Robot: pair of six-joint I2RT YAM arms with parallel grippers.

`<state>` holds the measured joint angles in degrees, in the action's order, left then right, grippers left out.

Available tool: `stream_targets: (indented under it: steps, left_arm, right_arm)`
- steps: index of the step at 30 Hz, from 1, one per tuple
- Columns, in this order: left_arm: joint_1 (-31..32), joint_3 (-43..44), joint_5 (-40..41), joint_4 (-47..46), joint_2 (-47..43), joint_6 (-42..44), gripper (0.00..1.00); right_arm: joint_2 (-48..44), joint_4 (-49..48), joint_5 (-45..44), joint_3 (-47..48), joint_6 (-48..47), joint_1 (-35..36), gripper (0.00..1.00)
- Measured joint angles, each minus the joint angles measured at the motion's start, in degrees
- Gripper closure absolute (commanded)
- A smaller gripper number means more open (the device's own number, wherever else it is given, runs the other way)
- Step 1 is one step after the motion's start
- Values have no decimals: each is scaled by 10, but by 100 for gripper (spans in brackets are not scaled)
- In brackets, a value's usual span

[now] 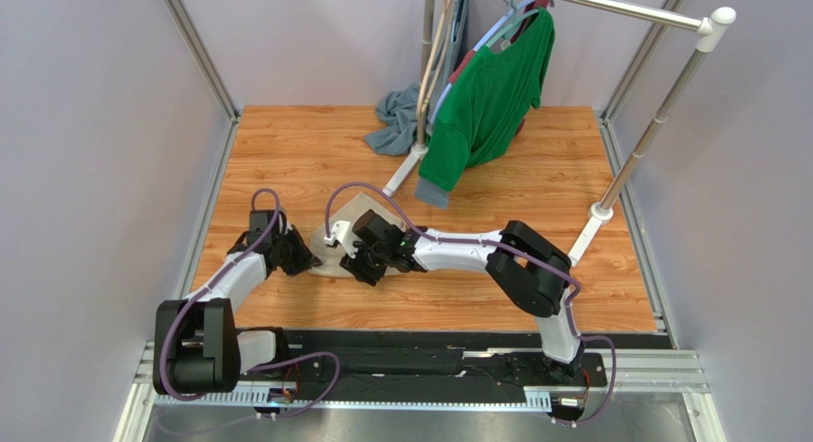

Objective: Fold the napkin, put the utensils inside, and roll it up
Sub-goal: Roll the napkin with the utensil

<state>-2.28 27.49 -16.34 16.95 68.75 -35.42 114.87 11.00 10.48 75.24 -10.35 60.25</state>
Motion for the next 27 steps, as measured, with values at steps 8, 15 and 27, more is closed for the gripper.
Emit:
stream_targets:
  steps: [8,15,27]
  left_arm:
    - [0,0,-5,-5,0,0,80]
    - [0,0,-13,-9,-29,-2,36]
    - [0,-37,28,2,-229,-9,35]
  right_arm:
    - [12,-8,-47,10,5,1,86]
    - [19,-1,-59,23,15,2,100]
    - [59,144,-31,128,63,-2,100]
